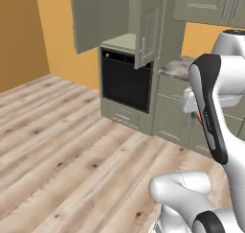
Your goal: Pick up the bar soap and sponge from the sink, and place them back in the cabinet, and close the cabinet doors.
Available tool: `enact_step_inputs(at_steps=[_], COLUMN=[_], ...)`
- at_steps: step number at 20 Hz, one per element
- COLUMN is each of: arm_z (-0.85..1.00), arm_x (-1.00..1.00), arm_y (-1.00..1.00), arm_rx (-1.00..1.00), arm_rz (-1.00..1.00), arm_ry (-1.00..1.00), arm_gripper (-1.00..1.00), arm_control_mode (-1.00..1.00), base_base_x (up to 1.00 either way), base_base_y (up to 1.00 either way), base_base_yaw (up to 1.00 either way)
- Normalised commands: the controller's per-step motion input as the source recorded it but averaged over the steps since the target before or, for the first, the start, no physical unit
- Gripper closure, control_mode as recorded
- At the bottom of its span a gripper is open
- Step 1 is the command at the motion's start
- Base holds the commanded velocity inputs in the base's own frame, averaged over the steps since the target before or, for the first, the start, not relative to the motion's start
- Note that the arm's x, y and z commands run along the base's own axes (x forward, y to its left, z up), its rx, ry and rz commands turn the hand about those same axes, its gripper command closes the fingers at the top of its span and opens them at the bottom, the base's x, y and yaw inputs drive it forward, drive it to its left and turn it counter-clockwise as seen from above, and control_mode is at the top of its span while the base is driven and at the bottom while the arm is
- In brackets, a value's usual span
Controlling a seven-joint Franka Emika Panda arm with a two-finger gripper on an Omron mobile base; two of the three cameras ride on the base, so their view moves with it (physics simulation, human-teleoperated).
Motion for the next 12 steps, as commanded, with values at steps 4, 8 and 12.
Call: enact_step_inputs(at_steps=[4,8,12], arm_z=[0.00,0.00,0.00], arm_x=[0.00,0.00,0.00], arm_y=[0.00,0.00,0.00], arm_rx=[0.00,0.00,0.00], arm_rz=[0.00,0.00,0.00], arm_ry=[0.00,0.00,0.00], arm_gripper=[1.00,1.00,1.00], arm_control_mode=[1.00,1.00,1.00], base_base_x=[0.93,0.87,0.81], base_base_y=[0.72,0.75,0.80], base_base_yaw=[-0.11,-0.10,-0.09])
